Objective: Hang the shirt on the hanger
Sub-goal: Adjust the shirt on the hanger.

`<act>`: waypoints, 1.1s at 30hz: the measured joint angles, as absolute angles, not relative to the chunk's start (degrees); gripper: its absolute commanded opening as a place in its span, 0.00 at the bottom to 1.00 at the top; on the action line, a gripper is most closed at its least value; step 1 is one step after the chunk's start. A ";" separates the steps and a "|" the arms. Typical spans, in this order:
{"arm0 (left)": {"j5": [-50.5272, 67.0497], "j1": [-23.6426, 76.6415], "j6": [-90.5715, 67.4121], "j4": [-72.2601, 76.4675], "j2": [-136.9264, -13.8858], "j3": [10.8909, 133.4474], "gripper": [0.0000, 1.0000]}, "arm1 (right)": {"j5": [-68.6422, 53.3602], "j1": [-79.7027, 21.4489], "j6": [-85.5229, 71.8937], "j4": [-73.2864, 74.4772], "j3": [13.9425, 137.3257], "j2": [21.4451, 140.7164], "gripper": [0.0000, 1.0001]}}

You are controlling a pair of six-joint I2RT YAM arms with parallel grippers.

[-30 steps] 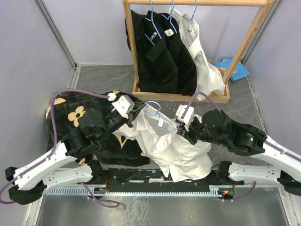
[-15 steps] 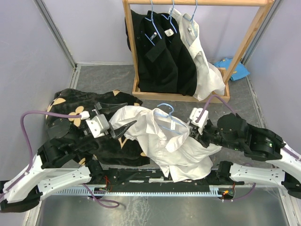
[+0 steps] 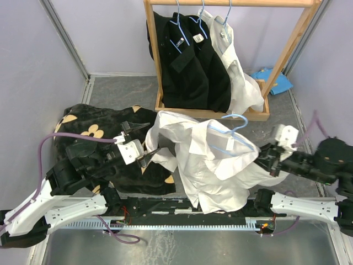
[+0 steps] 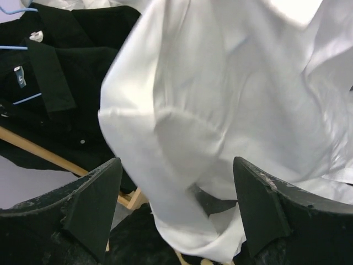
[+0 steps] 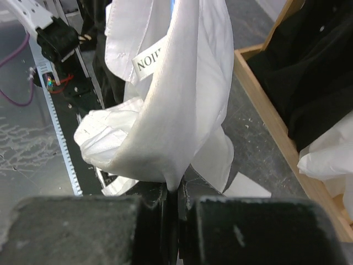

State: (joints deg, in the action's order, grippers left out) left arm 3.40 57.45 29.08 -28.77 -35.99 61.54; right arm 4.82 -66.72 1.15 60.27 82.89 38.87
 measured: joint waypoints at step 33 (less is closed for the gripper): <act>-7.84 57.43 18.72 -4.29 -38.89 47.97 0.03 | 3.51 -66.72 -0.21 66.81 88.47 36.53 0.00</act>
State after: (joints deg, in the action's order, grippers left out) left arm -7.84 57.43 18.72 -4.29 -38.89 47.97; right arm 3.51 -66.72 -0.21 66.81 88.47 36.53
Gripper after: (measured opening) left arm 0.057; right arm 0.068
